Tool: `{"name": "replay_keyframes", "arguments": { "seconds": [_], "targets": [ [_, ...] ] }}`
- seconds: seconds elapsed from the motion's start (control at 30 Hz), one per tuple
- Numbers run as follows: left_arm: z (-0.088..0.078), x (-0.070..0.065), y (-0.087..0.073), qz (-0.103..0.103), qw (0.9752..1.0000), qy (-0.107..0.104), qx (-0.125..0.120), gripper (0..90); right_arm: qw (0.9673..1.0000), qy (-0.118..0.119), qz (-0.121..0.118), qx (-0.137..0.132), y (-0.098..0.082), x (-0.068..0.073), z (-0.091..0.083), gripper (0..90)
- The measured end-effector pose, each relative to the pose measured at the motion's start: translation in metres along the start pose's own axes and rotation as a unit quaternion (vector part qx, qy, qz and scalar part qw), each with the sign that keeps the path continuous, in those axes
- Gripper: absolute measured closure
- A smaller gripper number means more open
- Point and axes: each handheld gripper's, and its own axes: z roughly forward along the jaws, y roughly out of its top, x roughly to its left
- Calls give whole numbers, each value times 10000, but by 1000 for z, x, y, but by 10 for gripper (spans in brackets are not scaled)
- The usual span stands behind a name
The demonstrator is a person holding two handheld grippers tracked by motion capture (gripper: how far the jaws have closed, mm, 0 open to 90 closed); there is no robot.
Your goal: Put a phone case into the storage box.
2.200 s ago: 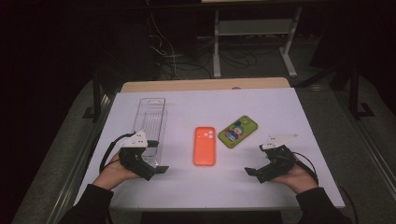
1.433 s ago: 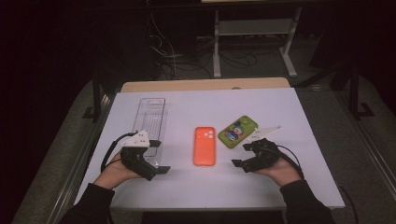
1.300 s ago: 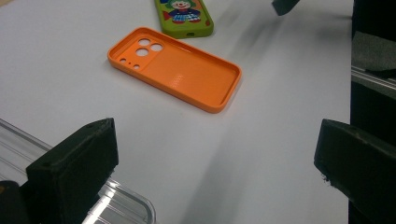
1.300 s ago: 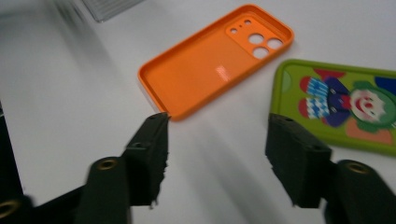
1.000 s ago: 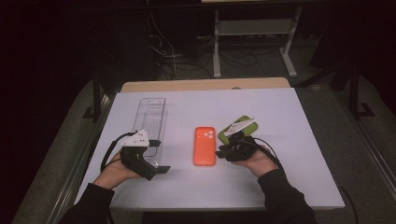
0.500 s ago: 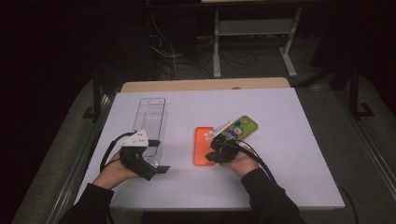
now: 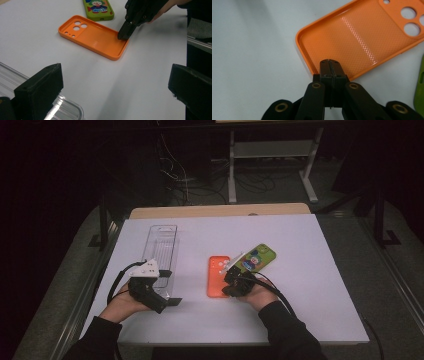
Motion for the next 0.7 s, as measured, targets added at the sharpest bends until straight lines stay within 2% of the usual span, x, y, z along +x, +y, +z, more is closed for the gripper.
{"name": "replay_keyframes", "arguments": {
  "seconds": [0.27, 0.57, 0.7],
  "targets": [
    [0, 0, -1, 8, 10000, 8, 21, 0, 9997, -35, -106, 222, -3, -1, -5, 882],
    [0, 0, -1, -23, 10000, 30, 42, 0, 9991, -79, -79, 402, -14, -8, -14, 882],
    [-1, 0, -1, -43, 10000, 32, 12, 0, 9989, -99, 10, 467, -21, -11, -21, 883]
  ]
}}
